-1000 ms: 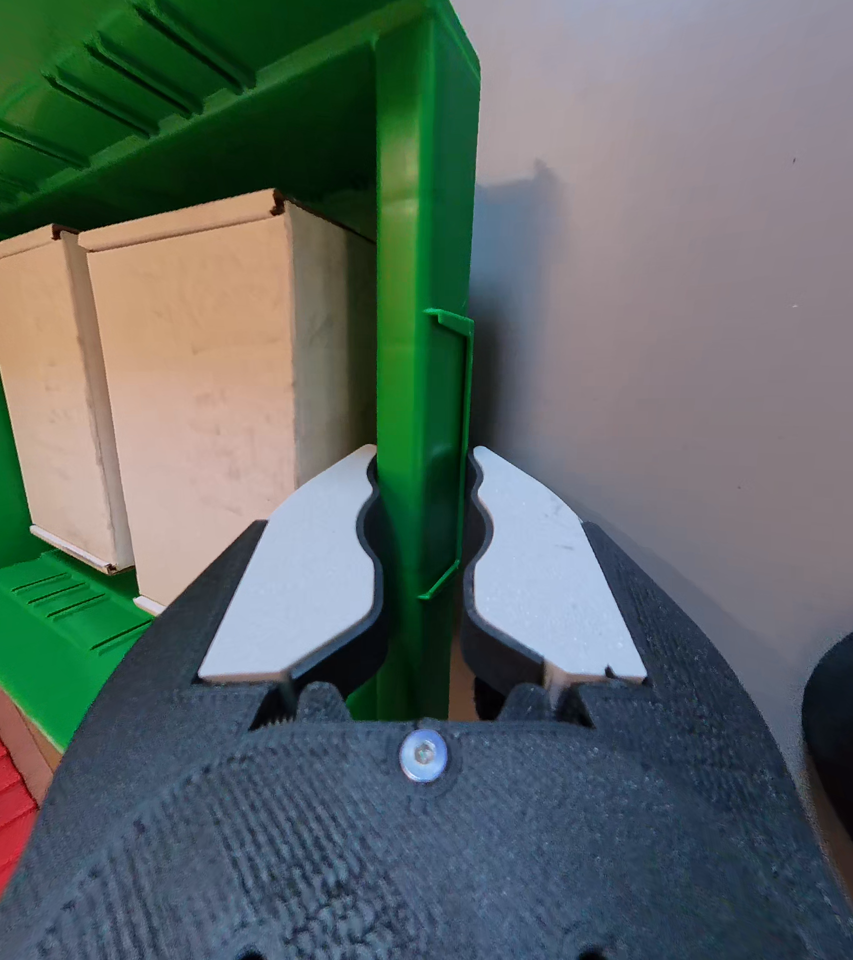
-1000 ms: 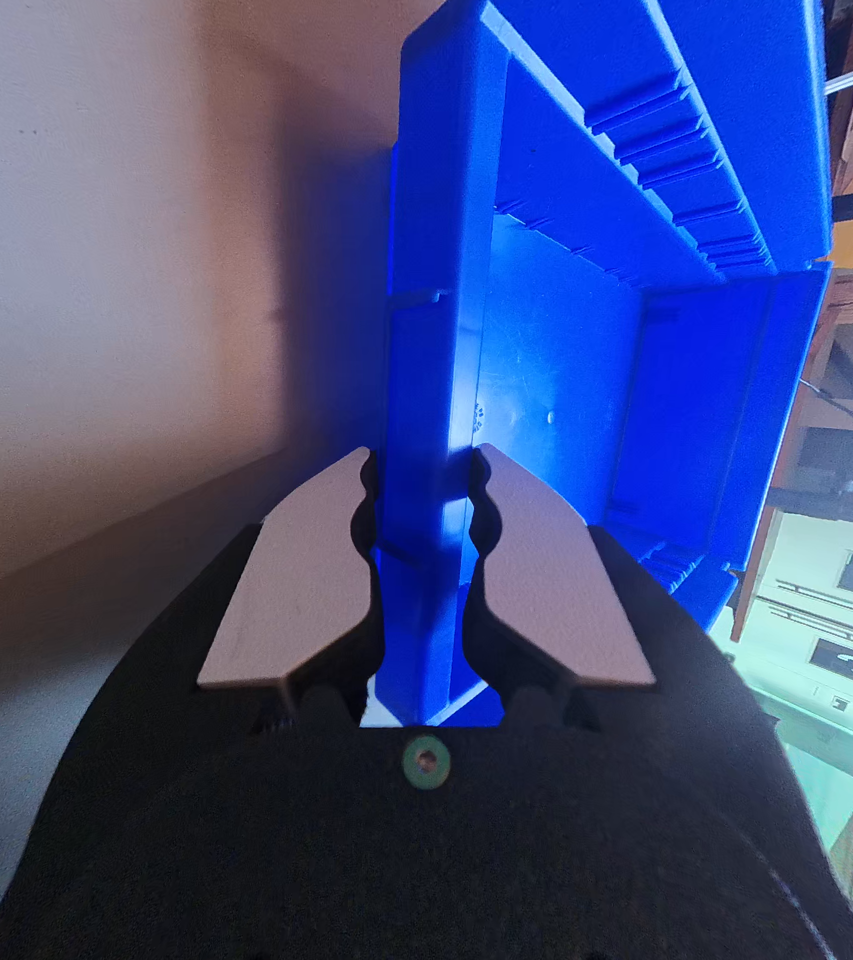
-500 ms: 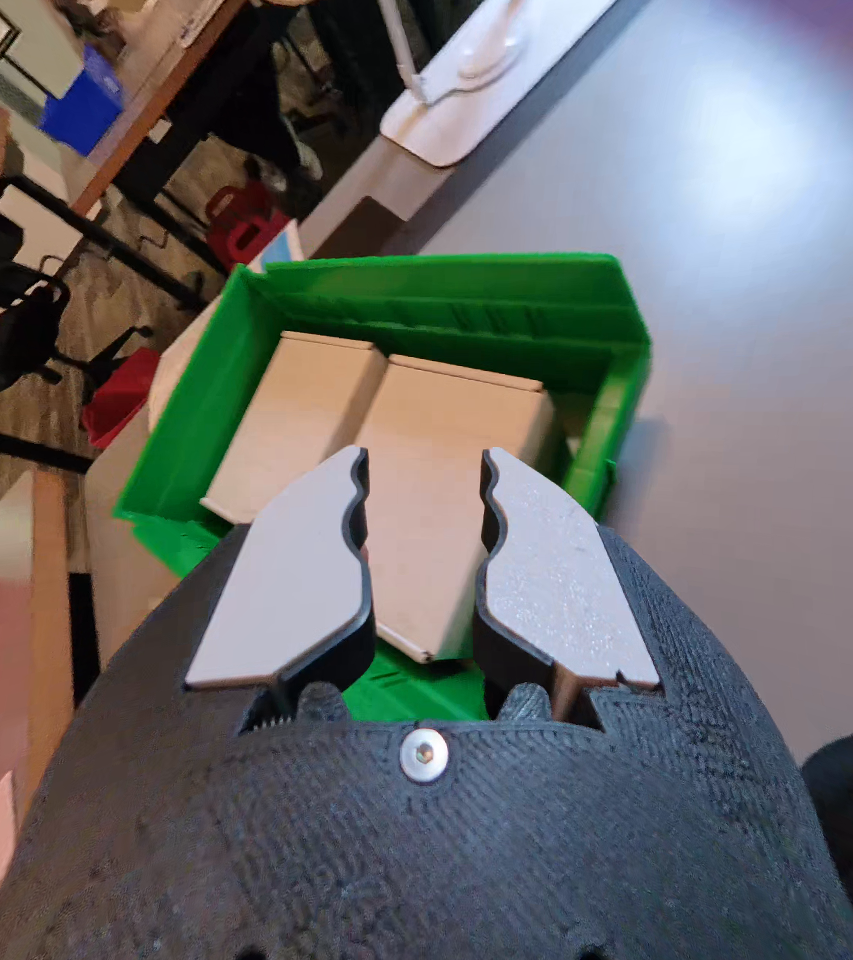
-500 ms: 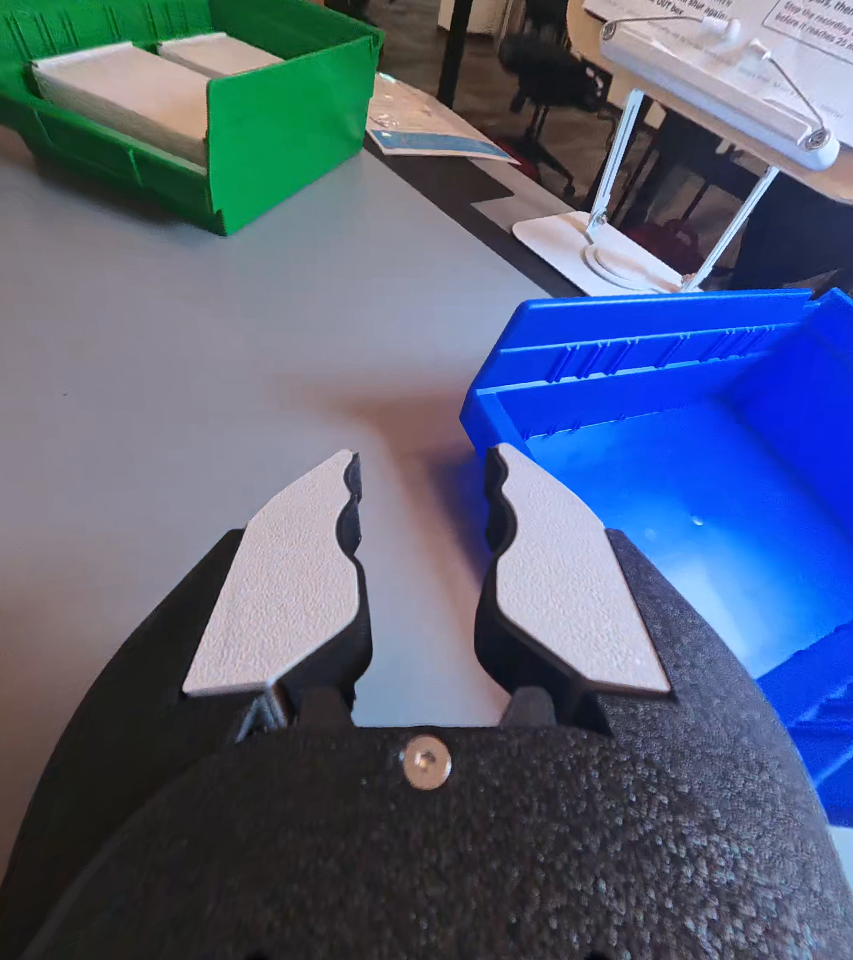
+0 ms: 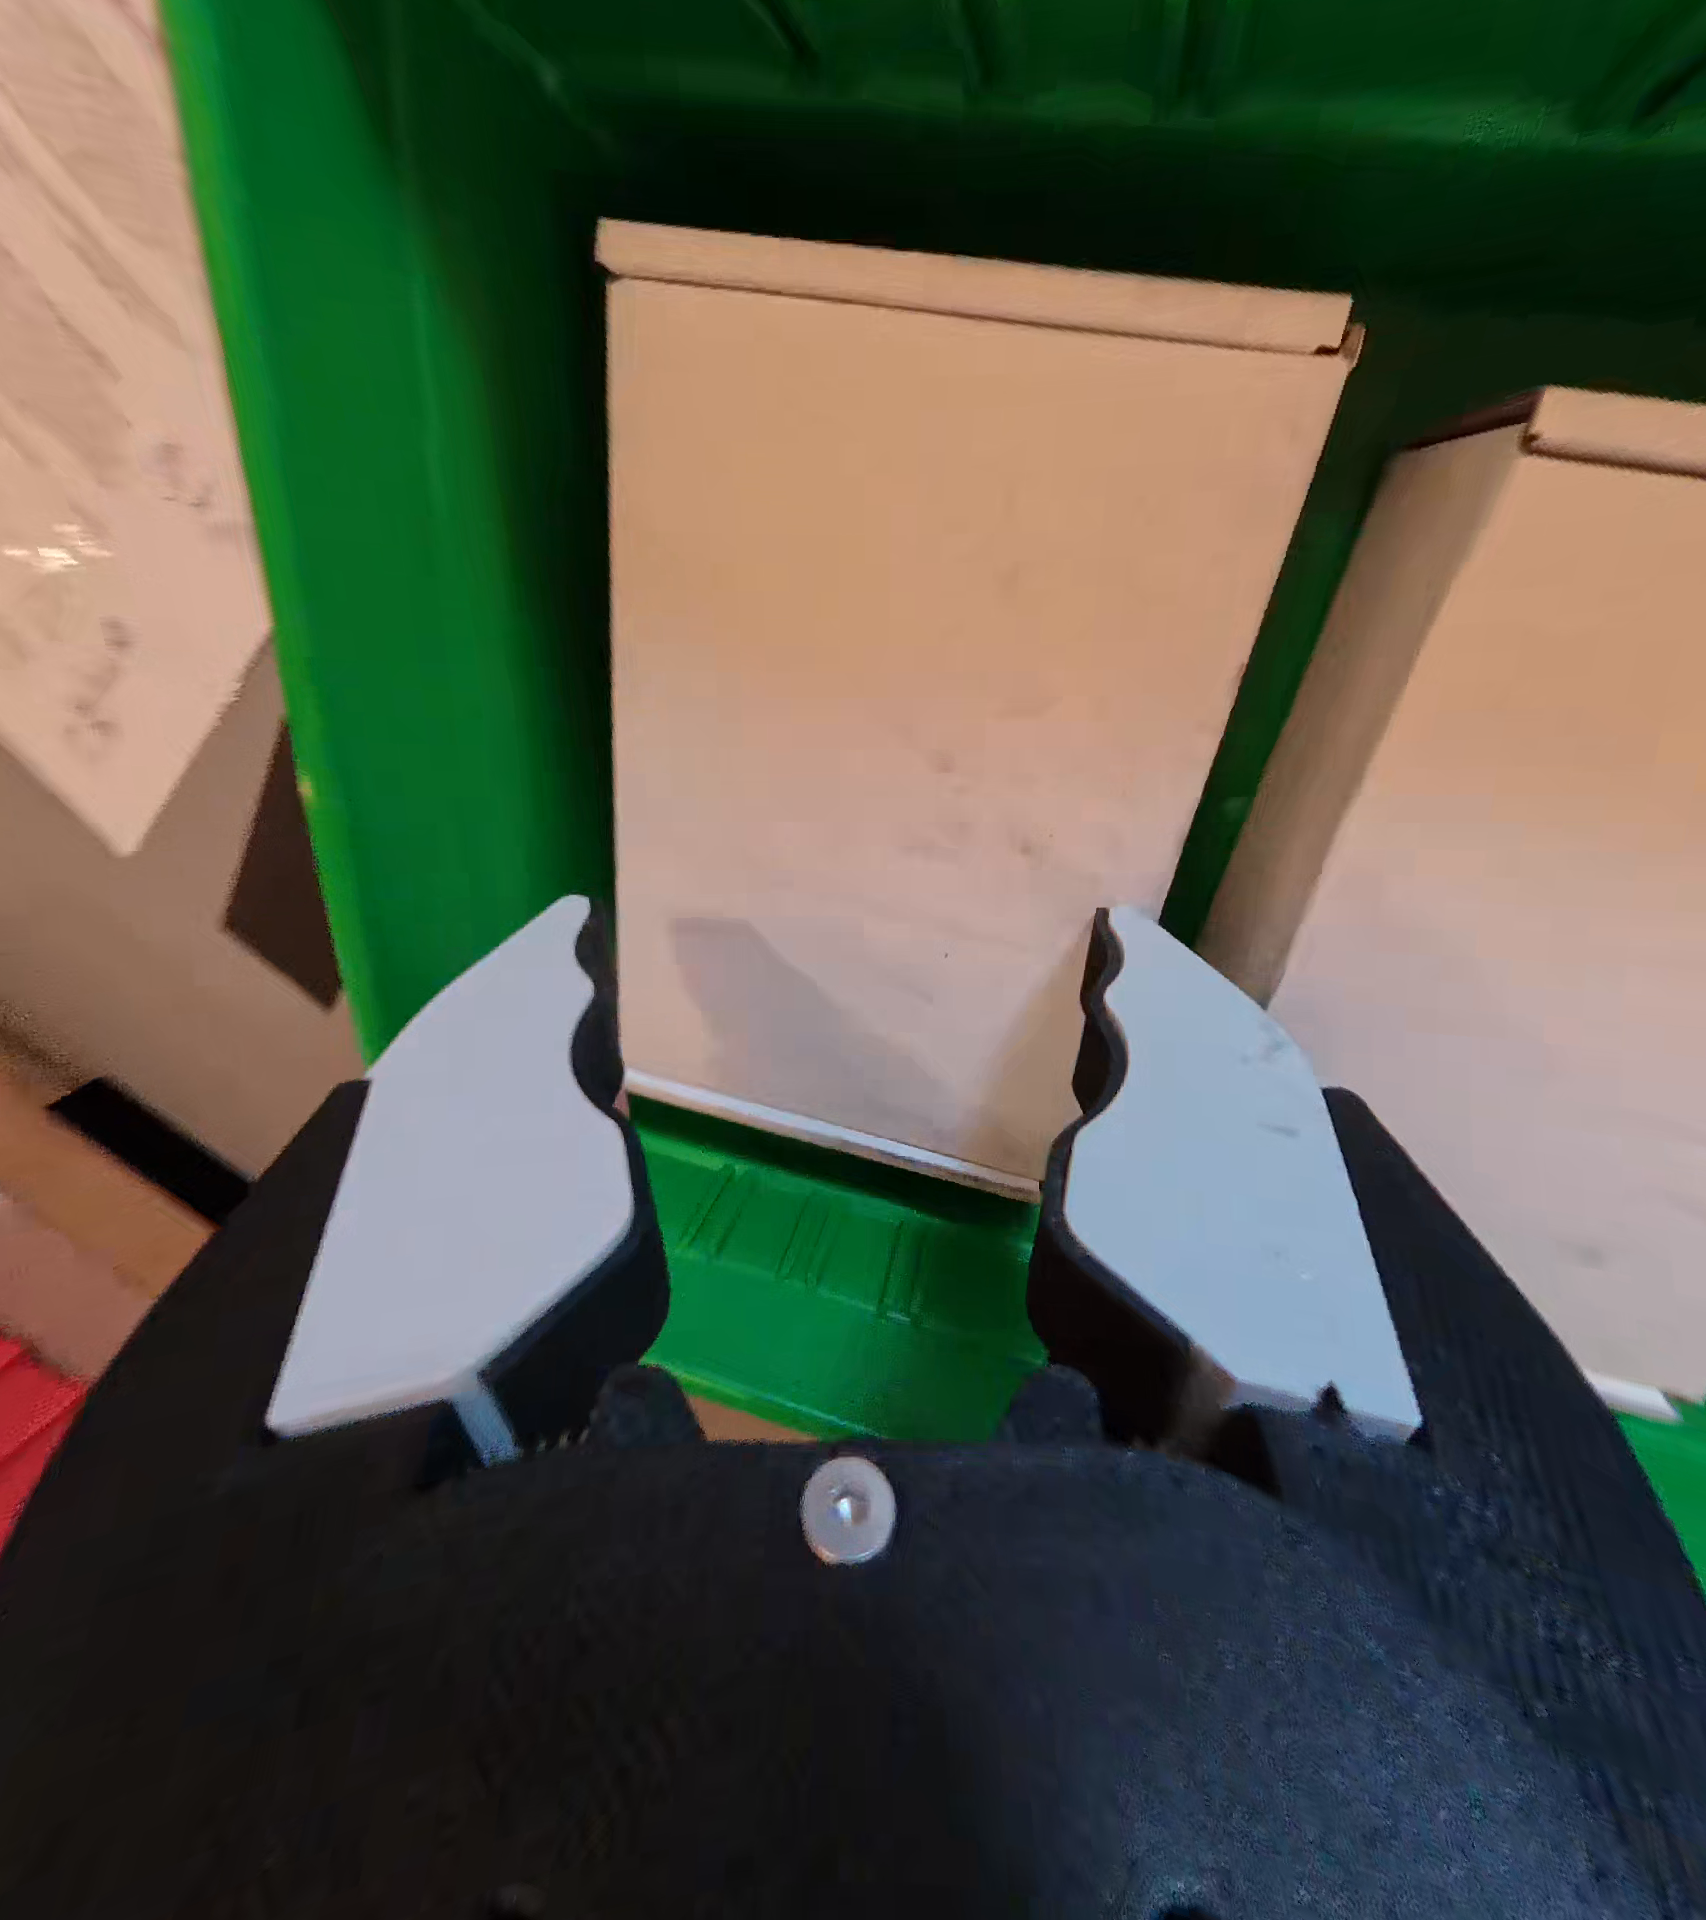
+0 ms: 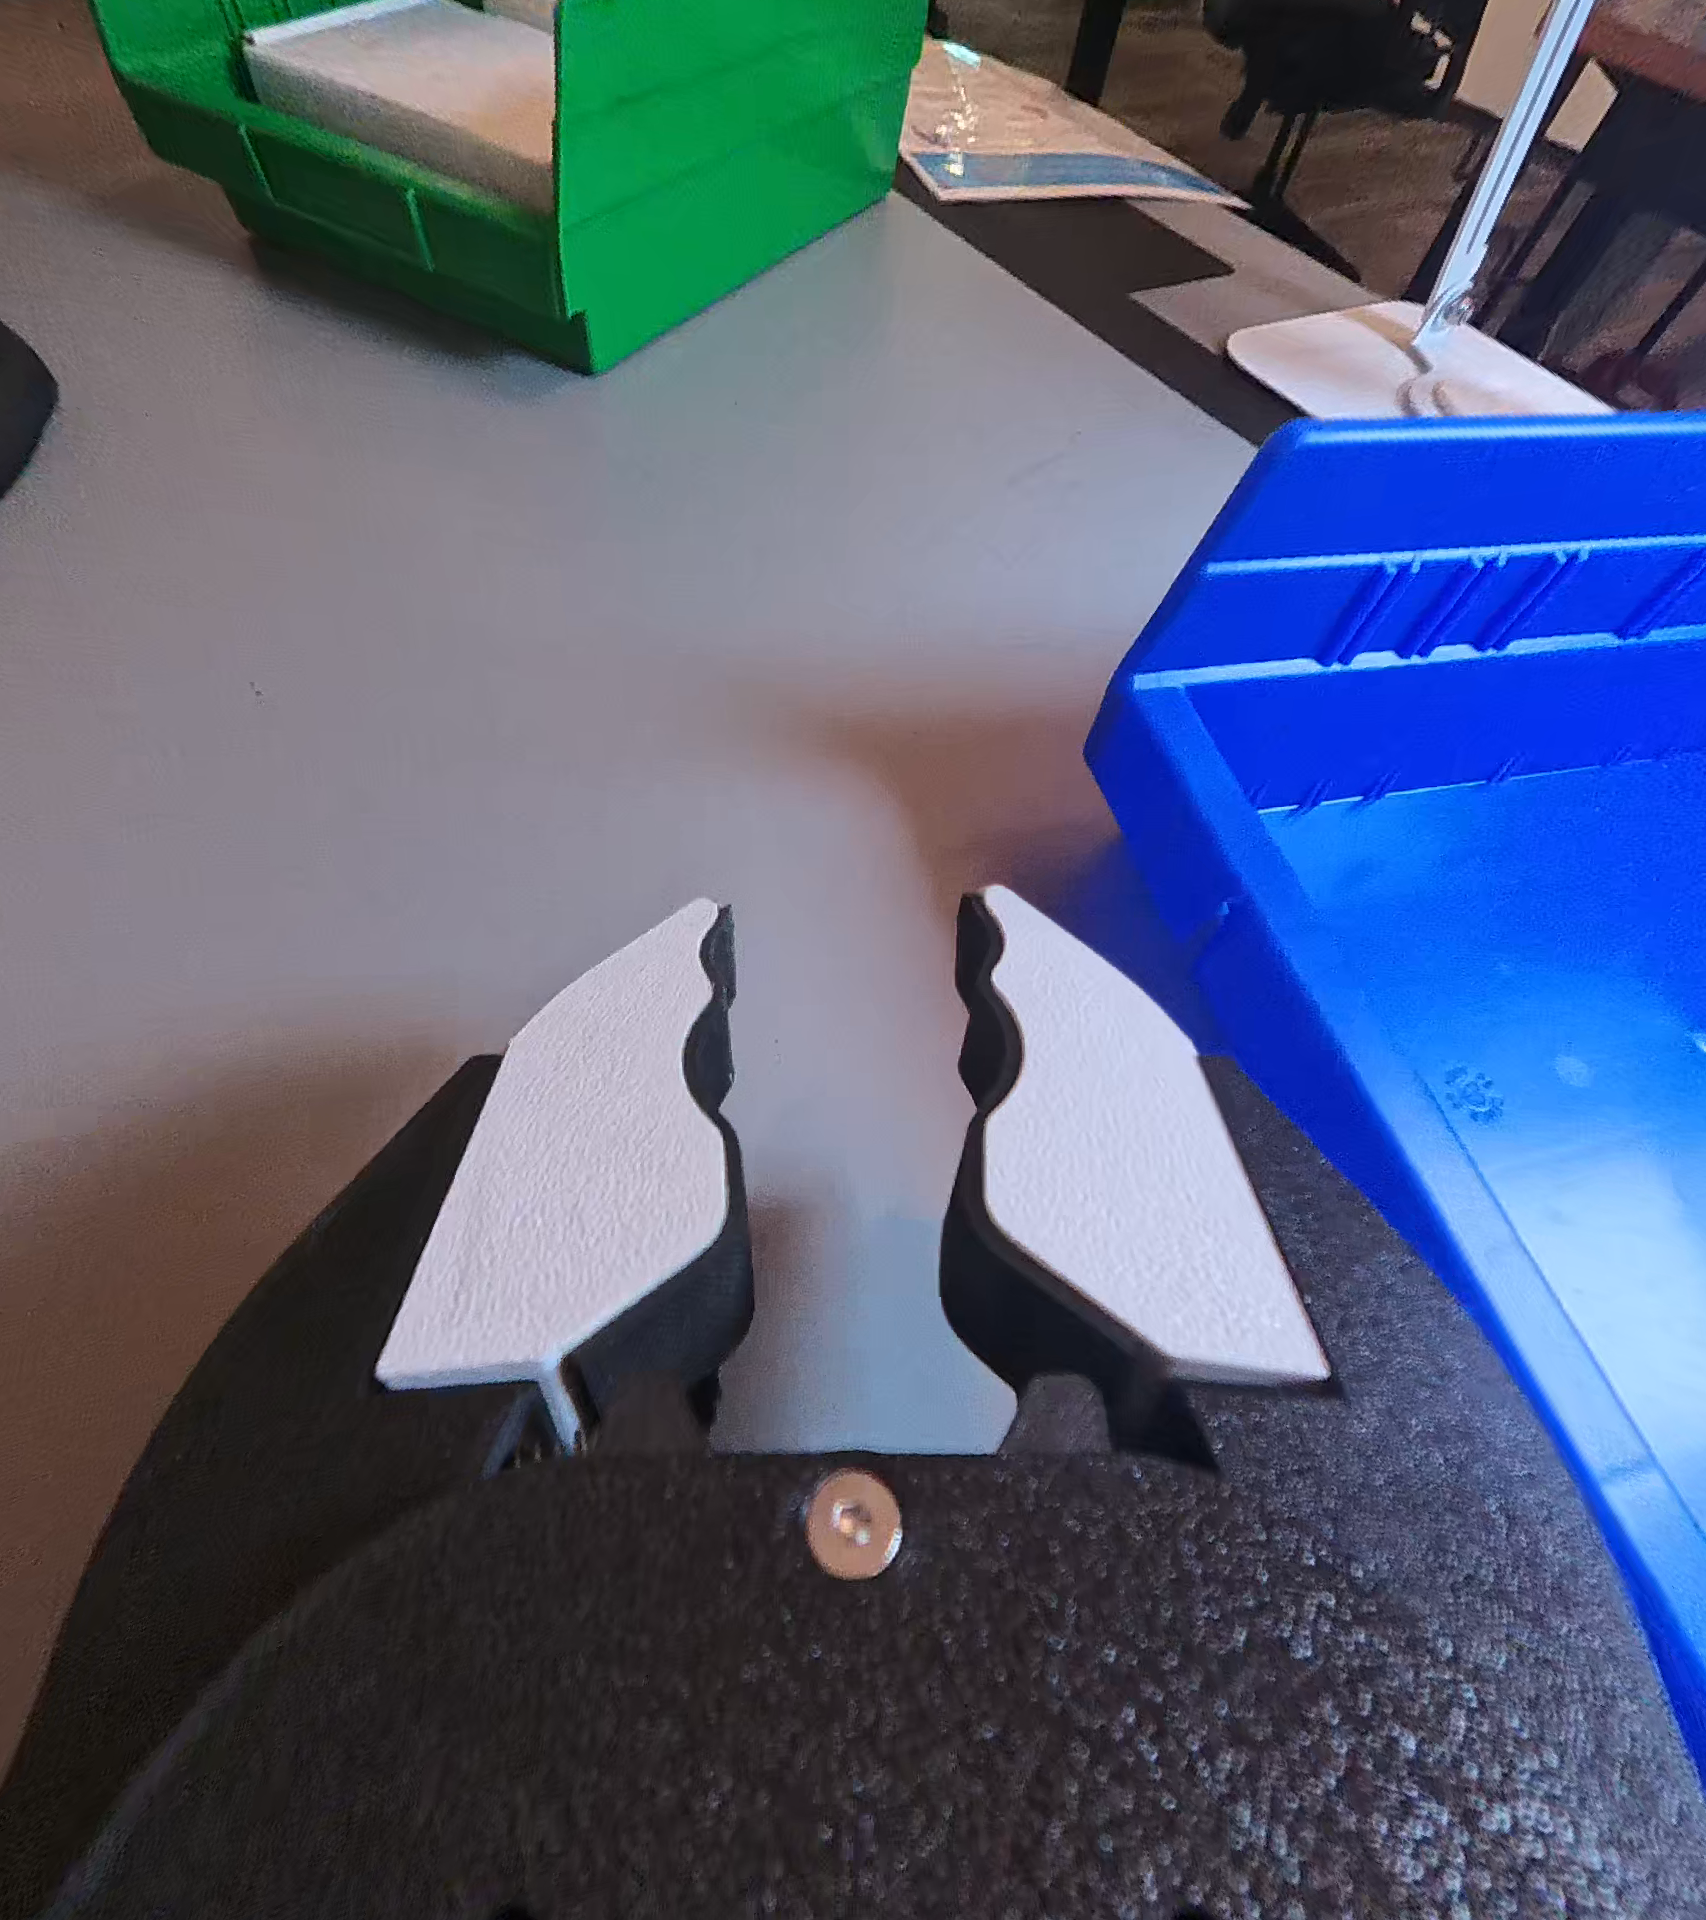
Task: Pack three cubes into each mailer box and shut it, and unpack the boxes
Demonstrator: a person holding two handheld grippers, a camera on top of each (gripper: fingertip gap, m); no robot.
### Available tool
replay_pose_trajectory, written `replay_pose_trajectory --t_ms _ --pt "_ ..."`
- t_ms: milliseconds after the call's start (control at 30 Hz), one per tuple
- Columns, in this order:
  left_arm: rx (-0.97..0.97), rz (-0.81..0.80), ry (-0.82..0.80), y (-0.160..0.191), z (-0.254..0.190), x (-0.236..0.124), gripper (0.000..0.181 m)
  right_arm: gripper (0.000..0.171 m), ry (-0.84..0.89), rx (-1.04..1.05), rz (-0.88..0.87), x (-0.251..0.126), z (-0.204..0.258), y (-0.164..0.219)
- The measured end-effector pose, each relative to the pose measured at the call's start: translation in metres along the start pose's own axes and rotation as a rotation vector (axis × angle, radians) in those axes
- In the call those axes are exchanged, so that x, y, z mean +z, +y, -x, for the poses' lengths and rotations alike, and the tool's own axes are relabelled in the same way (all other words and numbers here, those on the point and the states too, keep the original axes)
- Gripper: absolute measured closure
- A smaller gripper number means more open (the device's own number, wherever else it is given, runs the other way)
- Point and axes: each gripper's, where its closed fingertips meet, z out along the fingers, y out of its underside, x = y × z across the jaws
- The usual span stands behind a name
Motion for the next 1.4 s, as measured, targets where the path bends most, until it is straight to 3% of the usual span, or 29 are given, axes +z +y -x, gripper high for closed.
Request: replay_pose_trajectory --t_ms 233,1000,1267,1400 --pt "0.005 0.137 0.277 0.004 -0.008 0.015 0.063 0.133 -0.023 0.034 0.013 0.002 -0.004 0.007" --pt "0.164 0.122 0.067 0.000 -0.001 0.041 0.059 0.134 -0.043 0.044 -0.030 -0.003 -0.001 -0.001" --pt "0.138 0.059 0.157 -0.007 -0.008 0.023 0.067 0.135 -0.066 0.052 -0.022 0.000 0.001 0.002" --pt "0.128 0.177 0.208 0.011 -0.014 0.045 0.049 0.135 -0.075 0.050 -0.001 0.003 0.003 0.006"
